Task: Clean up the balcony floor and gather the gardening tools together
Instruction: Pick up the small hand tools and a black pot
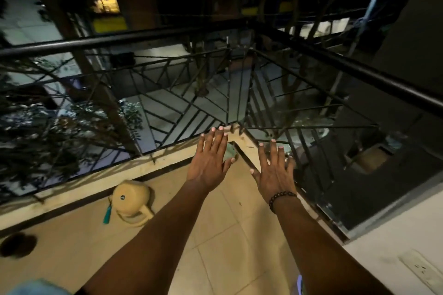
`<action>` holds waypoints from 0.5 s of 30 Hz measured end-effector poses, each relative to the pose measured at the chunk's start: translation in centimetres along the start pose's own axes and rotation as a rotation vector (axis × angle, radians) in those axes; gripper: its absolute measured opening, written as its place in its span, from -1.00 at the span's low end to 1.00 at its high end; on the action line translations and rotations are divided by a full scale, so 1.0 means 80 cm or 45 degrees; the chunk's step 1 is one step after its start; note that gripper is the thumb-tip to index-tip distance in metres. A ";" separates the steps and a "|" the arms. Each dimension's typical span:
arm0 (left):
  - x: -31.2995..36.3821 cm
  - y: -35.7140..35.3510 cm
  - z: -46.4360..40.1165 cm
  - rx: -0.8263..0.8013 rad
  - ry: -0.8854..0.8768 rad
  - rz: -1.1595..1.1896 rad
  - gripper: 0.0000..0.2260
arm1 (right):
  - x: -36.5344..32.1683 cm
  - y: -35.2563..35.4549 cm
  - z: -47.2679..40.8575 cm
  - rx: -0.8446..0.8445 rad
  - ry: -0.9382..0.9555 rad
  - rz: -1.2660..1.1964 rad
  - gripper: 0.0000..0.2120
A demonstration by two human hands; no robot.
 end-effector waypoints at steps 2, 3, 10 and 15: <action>-0.017 -0.003 0.020 -0.007 0.061 0.031 -0.36 | -0.018 0.000 0.004 0.000 0.060 0.003 -0.28; -0.026 -0.005 0.033 -0.011 0.096 0.040 -0.36 | -0.028 -0.003 0.008 -0.012 0.090 0.006 -0.28; -0.065 -0.057 0.162 -0.178 0.366 0.165 -0.36 | -0.102 -0.039 0.071 -0.086 0.328 0.058 -0.29; -0.083 -0.083 0.266 -0.270 0.552 0.229 -0.37 | -0.154 -0.059 0.119 -0.181 0.495 0.068 -0.32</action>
Point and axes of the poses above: each hand's wrist, its own z-axis away from the middle knuckle, its own y-axis out of the back of the hand, x = y × z, the point moved 2 cm from there along -z, towards the middle knuckle, and after that the axes turned 10 degrees about -x, right-handed, at the moved point
